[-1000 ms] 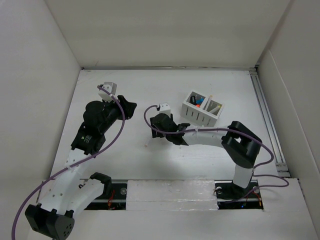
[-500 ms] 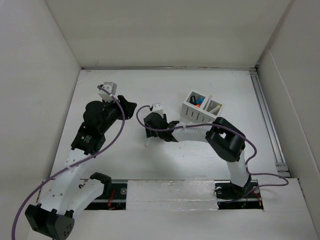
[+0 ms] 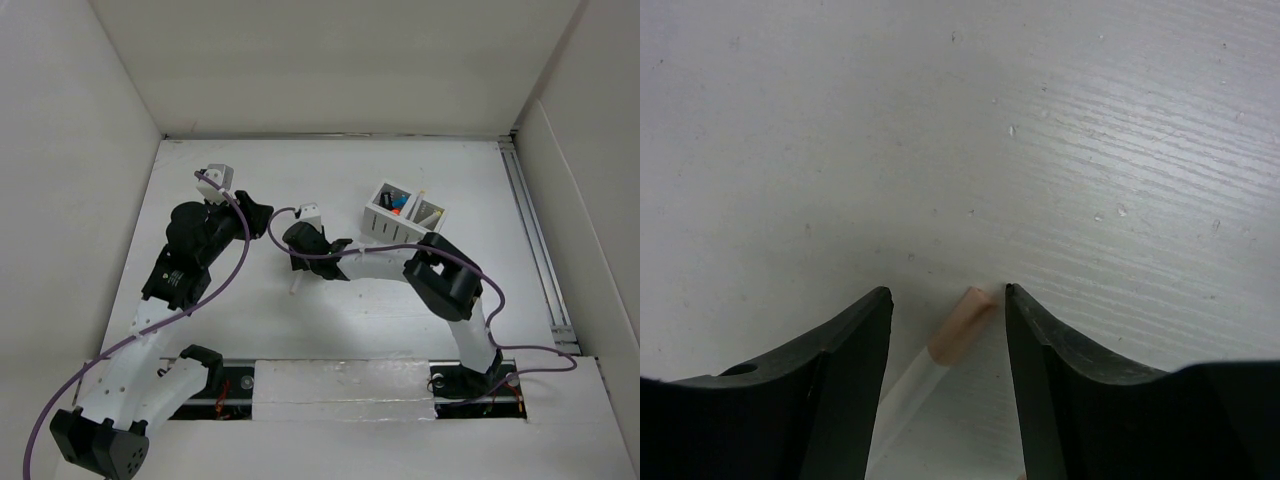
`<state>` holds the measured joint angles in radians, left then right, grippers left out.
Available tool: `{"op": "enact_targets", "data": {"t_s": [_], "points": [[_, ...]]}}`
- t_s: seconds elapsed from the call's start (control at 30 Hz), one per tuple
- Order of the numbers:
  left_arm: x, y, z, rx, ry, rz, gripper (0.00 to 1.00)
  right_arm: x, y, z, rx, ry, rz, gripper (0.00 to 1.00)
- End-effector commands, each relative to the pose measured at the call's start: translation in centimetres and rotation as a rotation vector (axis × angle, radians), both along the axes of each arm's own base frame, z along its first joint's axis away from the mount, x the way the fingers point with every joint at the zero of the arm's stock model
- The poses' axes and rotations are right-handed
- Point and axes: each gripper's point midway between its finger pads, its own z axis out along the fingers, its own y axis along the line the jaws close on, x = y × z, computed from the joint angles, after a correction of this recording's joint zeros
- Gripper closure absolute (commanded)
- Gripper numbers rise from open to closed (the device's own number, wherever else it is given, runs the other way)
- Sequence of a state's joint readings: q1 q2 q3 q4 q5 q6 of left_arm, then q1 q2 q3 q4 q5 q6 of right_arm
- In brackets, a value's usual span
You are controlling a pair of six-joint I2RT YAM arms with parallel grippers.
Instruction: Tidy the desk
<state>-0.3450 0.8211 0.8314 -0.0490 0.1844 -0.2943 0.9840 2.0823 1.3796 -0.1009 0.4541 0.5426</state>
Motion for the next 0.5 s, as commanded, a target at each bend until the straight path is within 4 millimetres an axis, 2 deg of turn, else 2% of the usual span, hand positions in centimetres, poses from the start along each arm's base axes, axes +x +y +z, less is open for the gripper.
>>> {"op": "enact_targets", "data": {"t_s": [0.0,0.03,0.13,0.23,0.37,0.47], "points": [[-0.1,-0.3,2.3,-0.032,-0.068,-0.016,0.65,-0.6,-0.5,0.3,-0.018,0.015,-0.001,0.45],[-0.2,-0.3,2.4,-0.031,-0.070,-0.018,0.65,-0.6,-0.7,0.9,-0.013,0.009,-0.003,0.43],[-0.2,-0.1,2.5,-0.030,-0.076,-0.009,0.65,-1.1,-2.0,0.7,-0.035,0.013,-0.021,0.38],[-0.3,-0.2,2.5,-0.032,-0.075,-0.016,0.65,-1.7,-2.5,0.5,-0.048,0.029,-0.017,0.44],[-0.2,-0.2,2.5,-0.030,-0.074,-0.015,0.65,-2.0,-2.5,0.3,-0.046,0.046,-0.011,0.42],[-0.2,-0.1,2.5,-0.032,-0.076,-0.008,0.65,-2.2,-2.3,0.2,-0.041,0.057,0.004,0.52]]}}
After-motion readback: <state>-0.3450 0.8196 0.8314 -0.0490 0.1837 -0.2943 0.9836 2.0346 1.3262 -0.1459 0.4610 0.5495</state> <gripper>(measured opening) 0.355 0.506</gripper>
